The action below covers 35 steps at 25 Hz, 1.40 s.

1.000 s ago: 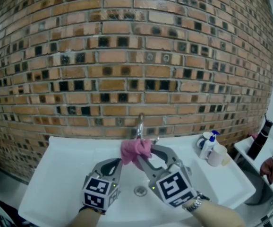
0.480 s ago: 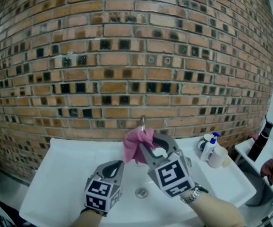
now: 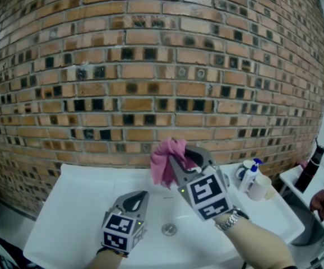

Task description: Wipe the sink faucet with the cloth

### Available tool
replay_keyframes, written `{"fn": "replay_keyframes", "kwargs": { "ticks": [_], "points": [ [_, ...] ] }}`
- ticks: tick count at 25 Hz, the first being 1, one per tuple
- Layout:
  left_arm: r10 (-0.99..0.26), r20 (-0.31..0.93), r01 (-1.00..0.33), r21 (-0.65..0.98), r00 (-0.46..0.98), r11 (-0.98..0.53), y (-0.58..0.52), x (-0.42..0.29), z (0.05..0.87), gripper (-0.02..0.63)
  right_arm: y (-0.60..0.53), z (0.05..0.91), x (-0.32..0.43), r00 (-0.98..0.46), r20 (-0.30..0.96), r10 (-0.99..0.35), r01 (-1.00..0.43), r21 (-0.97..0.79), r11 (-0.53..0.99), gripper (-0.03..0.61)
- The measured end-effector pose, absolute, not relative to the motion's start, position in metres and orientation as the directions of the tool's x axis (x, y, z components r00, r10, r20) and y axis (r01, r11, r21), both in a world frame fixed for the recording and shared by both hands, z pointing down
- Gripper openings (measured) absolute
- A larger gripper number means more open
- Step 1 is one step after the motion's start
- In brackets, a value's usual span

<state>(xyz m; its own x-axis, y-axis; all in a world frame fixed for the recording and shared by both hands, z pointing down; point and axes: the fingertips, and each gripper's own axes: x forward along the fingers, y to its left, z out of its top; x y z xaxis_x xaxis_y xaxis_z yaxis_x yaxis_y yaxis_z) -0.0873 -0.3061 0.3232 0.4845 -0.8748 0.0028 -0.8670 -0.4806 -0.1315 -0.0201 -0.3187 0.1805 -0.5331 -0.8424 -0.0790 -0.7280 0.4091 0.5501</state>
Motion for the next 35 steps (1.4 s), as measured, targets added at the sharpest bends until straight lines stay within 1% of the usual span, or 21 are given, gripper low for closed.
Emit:
{"fn": "replay_keyframes", "kwargs": {
  "ticks": [21, 35],
  "points": [
    [-0.871, -0.006, -0.865, -0.116, 0.492, -0.488, -0.305, -0.087, 0.32, 0.011, -0.373, 0.158, 0.001, -0.474, -0.083, -0.877, -0.795, 0.469, 0.385, 0.098],
    [-0.872, 0.011, -0.865, -0.118, 0.489, -0.487, -0.305, -0.087, 0.325, 0.011, -0.411, 0.175, 0.02, -0.413, -0.033, -0.91, -0.839, 0.403, 0.366, 0.092]
  ]
}}
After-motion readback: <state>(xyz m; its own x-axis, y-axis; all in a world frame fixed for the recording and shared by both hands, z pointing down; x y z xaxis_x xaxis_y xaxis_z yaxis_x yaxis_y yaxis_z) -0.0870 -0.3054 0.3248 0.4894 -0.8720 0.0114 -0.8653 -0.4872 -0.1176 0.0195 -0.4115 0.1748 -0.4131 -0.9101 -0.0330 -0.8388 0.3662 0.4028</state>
